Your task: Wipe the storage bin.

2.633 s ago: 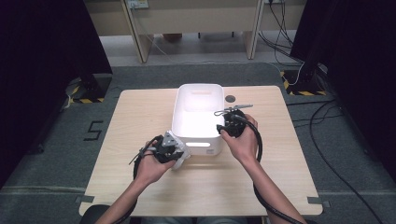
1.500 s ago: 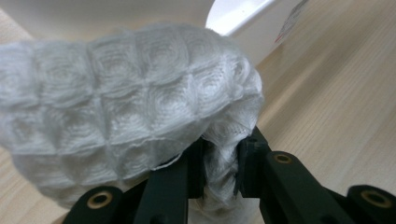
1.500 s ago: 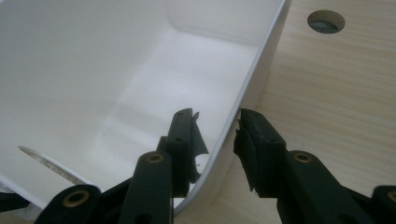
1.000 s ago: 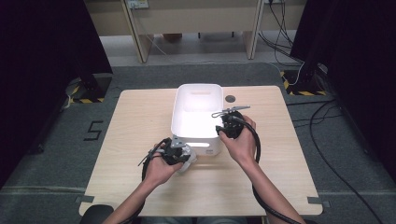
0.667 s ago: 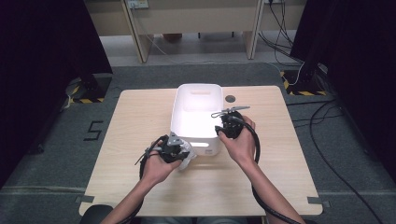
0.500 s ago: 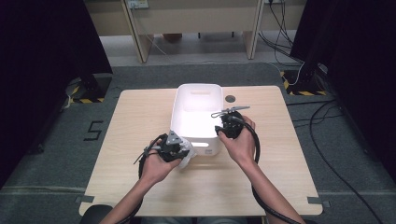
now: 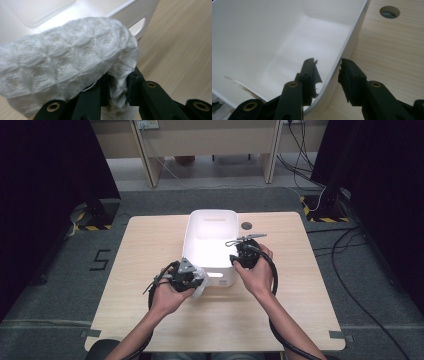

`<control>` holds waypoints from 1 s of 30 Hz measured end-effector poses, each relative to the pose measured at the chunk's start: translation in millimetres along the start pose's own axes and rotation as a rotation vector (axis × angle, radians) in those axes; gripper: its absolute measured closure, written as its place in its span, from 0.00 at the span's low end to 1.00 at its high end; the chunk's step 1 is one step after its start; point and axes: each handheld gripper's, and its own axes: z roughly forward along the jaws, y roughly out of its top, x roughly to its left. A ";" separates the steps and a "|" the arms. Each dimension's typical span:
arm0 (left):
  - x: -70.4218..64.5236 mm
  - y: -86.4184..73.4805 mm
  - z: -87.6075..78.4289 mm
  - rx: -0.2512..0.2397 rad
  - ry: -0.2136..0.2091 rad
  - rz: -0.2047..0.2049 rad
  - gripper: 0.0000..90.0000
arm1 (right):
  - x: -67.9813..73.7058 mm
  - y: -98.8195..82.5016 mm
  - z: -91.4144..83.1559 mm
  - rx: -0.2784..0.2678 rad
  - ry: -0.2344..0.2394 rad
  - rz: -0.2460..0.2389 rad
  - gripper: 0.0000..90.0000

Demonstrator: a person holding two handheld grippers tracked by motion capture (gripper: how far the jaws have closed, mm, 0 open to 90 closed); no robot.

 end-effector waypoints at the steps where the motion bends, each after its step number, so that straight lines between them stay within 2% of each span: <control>1: -0.9 0.7 0.7 0.000 -0.001 0.003 0.85 | 0.3 0.1 -0.1 0.001 -0.001 0.001 0.72; 6: -5.1 4.5 3.1 0.000 -0.009 0.016 0.85 | 0.4 0.1 -0.1 0.001 0.000 0.000 0.72; 14: -4.4 3.8 3.5 0.003 -0.006 0.015 0.85 | 0.8 0.1 0.1 0.000 0.004 0.000 0.71; 30: -5.9 -2.0 17.3 0.062 -0.009 0.023 0.85 | 1.1 0.1 0.1 0.000 0.003 0.000 0.71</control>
